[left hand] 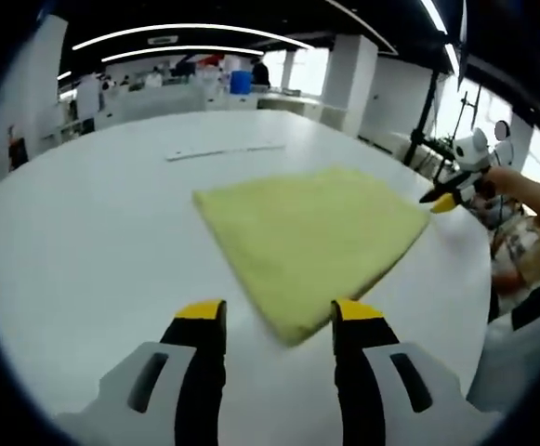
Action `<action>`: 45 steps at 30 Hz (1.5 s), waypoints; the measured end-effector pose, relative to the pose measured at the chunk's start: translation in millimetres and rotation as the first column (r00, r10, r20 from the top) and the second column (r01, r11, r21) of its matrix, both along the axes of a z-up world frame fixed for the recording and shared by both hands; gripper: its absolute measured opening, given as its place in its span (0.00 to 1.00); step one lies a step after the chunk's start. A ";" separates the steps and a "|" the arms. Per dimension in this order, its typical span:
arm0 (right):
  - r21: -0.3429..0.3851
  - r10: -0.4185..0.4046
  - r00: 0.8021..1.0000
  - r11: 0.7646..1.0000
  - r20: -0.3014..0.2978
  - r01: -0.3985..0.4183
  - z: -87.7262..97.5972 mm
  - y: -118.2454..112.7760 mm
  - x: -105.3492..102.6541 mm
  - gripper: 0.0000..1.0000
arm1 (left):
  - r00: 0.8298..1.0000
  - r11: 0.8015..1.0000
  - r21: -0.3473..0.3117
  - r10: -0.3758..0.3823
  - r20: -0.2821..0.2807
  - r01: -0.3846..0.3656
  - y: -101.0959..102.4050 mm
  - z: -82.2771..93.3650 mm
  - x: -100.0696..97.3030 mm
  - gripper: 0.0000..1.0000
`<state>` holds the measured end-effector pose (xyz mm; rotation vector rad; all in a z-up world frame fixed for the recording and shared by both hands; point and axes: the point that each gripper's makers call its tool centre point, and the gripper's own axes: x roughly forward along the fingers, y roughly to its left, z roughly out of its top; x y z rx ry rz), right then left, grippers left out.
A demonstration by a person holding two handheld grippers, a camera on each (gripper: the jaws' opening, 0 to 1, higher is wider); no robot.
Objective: Fold the garment on the visible template until the final outline fits inside the template.
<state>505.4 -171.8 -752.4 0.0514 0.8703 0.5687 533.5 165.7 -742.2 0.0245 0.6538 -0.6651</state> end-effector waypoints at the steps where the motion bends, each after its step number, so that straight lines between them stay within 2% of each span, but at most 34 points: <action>1: 0.000 -0.002 1.000 1.000 -0.004 0.002 -1.6 -0.4 -1.3 0.38 | 1.000 1.000 -0.002 0.003 -0.003 -0.003 0.0 -1.0 -1.0 0.40; 5: 0.002 -0.005 1.000 1.000 -0.009 0.005 -8.7 -0.9 -7.7 0.32 | 1.000 1.000 0.019 -0.006 -0.031 0.007 2.2 -10.2 -6.1 0.32; 12: 0.011 -0.021 1.000 1.000 -0.003 0.021 -15.4 -1.8 -13.5 0.23 | 0.998 1.000 0.016 -0.015 -0.057 0.016 0.5 -18.3 -10.6 0.25; 13: 0.013 -0.024 1.000 1.000 0.001 0.024 -15.9 -2.1 -13.7 0.20 | 0.997 1.000 0.018 -0.012 -0.074 0.013 1.1 -21.0 -11.1 0.23; 18: 0.022 -0.046 0.999 0.999 0.010 0.046 -16.1 -6.3 -14.2 0.13 | 0.997 1.000 -0.003 -0.021 -0.073 0.021 -3.2 -20.1 -12.7 0.13; 20: 0.027 -0.057 0.998 0.998 0.010 0.057 -15.6 -7.8 -14.3 0.09 | 0.997 1.000 0.001 -0.018 -0.069 0.018 -2.8 -19.8 -12.9 0.05; 24: 0.038 -0.071 0.997 0.997 0.007 0.071 -15.1 -8.7 -14.0 0.06 | 0.997 1.000 0.001 -0.019 -0.071 0.019 -3.8 -20.6 -14.6 0.04; 27: 0.013 -0.067 0.998 0.998 0.022 0.067 -15.5 -12.1 -13.2 0.00 | 0.997 0.999 0.007 -0.032 -0.064 0.033 -3.9 -19.7 -15.4 0.02; 31: 0.012 -0.064 0.998 0.998 0.024 0.063 -15.0 -12.4 -13.2 0.00 | 0.997 0.994 0.086 -0.070 -0.021 0.072 1.5 -19.8 -12.4 0.01; 34: -0.017 -0.032 0.998 0.999 0.051 0.033 -14.4 -13.5 -12.9 0.00 | 0.993 0.979 0.167 -0.117 0.011 0.114 3.4 -20.5 -12.4 0.01; 45: -0.029 -0.022 0.998 0.999 0.055 0.024 -11.6 -20.6 -18.8 0.00 | 0.992 0.980 0.152 -0.127 -0.007 0.126 -1.0 -24.3 -21.8 0.00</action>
